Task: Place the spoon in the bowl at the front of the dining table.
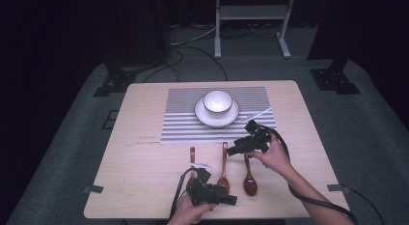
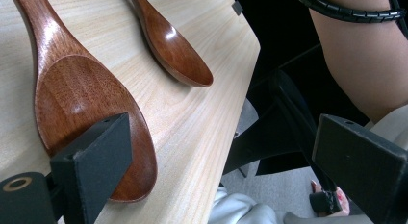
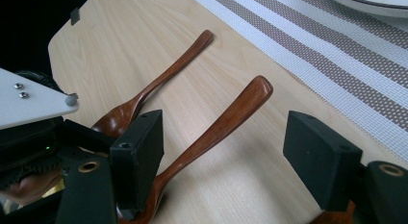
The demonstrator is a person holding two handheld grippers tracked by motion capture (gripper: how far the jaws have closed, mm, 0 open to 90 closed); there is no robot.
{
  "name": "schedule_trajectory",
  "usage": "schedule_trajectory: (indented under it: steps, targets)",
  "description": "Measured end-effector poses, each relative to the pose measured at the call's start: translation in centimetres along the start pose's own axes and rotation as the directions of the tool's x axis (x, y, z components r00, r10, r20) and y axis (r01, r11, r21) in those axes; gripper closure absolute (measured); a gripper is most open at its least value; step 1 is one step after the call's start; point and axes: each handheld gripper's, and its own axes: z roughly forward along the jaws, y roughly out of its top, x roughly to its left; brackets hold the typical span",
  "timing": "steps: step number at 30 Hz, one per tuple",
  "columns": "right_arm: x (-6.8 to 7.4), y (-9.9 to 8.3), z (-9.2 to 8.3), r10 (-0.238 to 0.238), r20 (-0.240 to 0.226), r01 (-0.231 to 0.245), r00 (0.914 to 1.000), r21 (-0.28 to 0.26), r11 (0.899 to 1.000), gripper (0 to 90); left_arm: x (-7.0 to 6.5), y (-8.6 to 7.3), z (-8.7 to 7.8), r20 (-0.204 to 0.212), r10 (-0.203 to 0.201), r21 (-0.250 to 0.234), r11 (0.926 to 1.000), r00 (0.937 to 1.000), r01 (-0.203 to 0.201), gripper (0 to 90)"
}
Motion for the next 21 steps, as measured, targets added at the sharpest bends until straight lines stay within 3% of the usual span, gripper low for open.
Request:
schedule_trajectory:
  steps: [21]
  targets:
    - [-0.7,0.8,2.5,0.025,0.012,-0.025,0.9996,0.036,0.999,34.0,0.0,0.0,0.0,-0.001,0.0,-0.003,1.0,1.0,0.0,5.6]
